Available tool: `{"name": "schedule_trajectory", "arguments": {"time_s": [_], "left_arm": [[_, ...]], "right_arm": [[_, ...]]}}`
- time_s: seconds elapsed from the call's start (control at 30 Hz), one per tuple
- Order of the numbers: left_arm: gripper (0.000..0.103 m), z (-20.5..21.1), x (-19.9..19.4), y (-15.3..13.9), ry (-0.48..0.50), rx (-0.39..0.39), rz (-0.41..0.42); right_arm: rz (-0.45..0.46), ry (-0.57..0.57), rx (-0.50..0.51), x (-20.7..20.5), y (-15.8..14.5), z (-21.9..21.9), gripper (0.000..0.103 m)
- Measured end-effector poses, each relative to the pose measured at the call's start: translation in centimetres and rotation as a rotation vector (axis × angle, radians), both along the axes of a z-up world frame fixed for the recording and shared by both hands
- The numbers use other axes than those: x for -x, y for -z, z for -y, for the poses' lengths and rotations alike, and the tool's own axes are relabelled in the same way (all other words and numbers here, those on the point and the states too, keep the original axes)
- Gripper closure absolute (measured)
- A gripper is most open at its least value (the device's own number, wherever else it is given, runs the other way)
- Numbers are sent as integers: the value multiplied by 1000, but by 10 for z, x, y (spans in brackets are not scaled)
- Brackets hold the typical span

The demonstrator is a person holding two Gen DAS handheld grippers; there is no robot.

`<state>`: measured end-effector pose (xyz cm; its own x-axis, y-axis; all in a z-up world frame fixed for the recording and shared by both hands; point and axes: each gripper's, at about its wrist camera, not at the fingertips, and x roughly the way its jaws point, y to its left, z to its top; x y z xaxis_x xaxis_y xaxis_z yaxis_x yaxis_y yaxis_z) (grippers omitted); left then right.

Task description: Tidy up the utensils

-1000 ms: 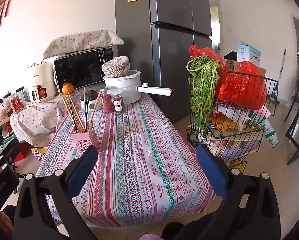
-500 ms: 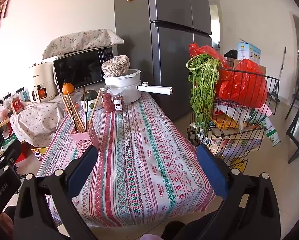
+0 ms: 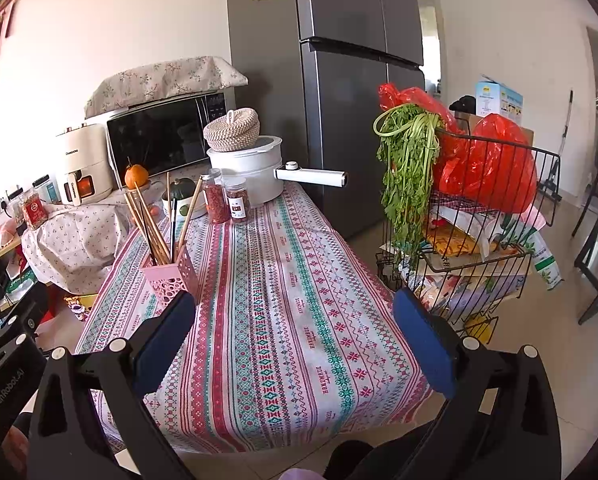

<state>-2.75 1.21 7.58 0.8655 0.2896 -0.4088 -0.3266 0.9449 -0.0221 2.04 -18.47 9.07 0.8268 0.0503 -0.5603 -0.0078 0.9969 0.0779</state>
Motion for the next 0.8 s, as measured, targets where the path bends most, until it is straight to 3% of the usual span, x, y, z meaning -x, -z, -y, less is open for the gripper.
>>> {"name": "schedule_trajectory", "arguments": {"time_s": [0.8], "left_arm": [[7,-6,2,5,9,5,-13]], "right_arm": [[-18,-2,-10,-2,5,1,7]]}}
